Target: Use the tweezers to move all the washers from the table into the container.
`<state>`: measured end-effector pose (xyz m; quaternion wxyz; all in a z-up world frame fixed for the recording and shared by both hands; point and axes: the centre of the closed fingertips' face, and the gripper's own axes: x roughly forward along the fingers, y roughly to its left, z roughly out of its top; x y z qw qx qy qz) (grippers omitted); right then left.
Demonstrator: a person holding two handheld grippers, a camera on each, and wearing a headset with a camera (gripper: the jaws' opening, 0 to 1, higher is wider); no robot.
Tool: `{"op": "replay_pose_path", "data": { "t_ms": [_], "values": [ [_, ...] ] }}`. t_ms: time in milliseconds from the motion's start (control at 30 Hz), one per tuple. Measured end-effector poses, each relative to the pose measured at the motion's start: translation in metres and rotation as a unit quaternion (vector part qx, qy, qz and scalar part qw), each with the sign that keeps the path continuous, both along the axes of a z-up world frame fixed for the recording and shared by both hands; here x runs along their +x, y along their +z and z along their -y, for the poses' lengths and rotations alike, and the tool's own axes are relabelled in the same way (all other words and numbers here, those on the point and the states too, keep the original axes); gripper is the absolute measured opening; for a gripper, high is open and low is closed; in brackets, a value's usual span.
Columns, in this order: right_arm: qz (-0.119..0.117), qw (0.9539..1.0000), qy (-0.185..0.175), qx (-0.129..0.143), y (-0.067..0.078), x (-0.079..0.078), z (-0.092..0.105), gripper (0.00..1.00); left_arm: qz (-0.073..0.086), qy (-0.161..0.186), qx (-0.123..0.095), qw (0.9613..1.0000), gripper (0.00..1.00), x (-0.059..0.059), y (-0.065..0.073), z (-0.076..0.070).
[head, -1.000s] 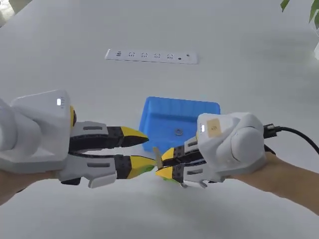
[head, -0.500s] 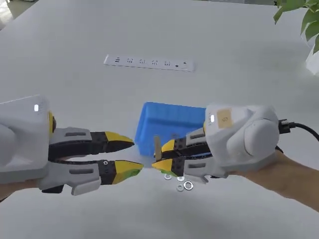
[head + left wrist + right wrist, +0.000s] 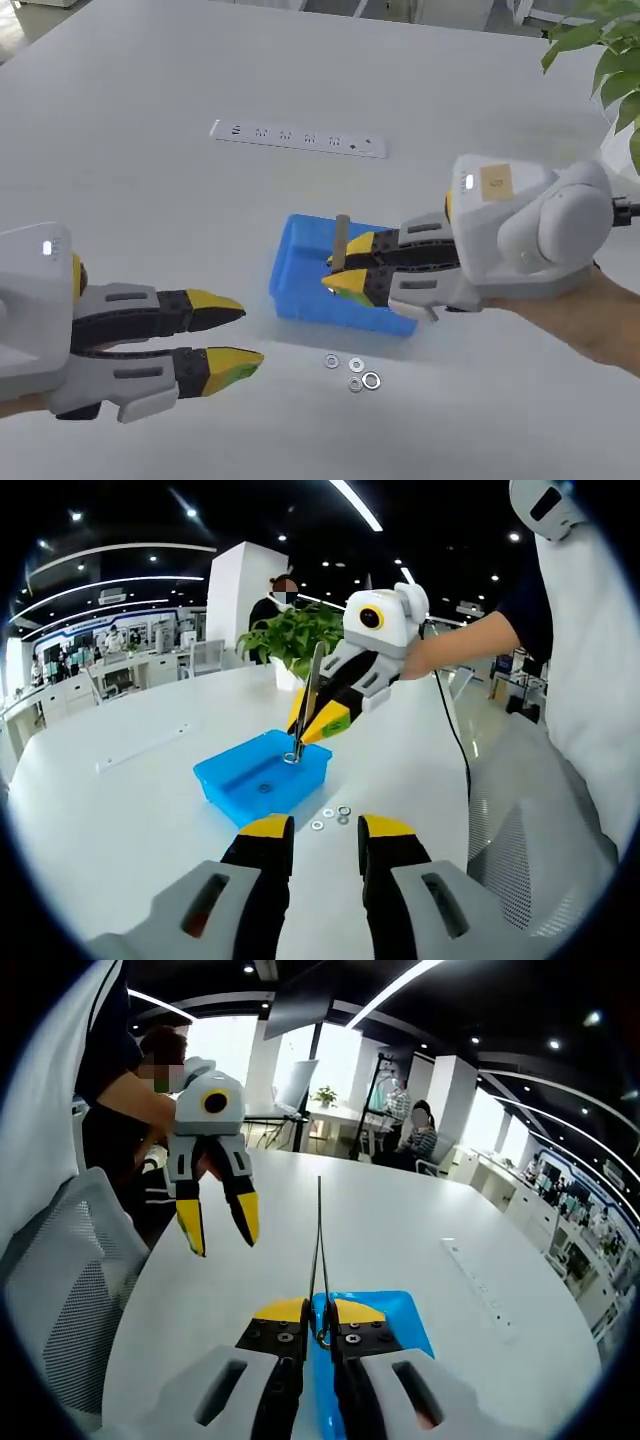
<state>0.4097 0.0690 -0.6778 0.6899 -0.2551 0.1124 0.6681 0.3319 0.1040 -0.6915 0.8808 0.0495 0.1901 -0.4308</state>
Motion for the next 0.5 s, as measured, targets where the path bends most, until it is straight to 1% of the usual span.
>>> {"op": "replay_pose_path", "data": {
  "t_ms": [67, 167, 267, 333, 400, 467, 500],
  "values": [
    [0.004, 1.0000, -0.009, 0.001, 0.002, 0.009, 0.003, 0.09, 0.000, 0.002, -0.001, 1.0000, 0.30, -0.002, 0.000, -0.002],
    [0.005, 0.9998, -0.019, 0.003, 0.004, 0.020, 0.004, 0.09, -0.002, 0.008, -0.008, 0.9999, 0.29, -0.001, 0.001, -0.004],
    [0.009, 0.9995, -0.029, -0.001, 0.002, 0.031, 0.005, 0.09, -0.002, 0.014, -0.009, 0.9999, 0.29, -0.001, 0.001, -0.007],
    [0.007, 0.9994, -0.033, 0.001, 0.002, 0.036, 0.005, 0.09, -0.003, 0.017, -0.010, 0.9998, 0.29, 0.000, 0.001, -0.008],
    [0.007, 0.9994, -0.034, 0.000, -0.001, 0.039, 0.005, 0.09, -0.004, 0.019, -0.011, 0.9997, 0.29, 0.000, 0.001, -0.009],
    [0.007, 0.9993, -0.036, -0.003, -0.007, 0.042, 0.005, 0.09, -0.005, 0.023, -0.012, 0.9996, 0.29, 0.001, 0.001, -0.010],
    [0.003, 0.9993, -0.038, -0.004, -0.011, 0.044, 0.005, 0.09, -0.006, 0.025, -0.014, 0.9996, 0.29, 0.001, 0.001, -0.011]
  ]
}}
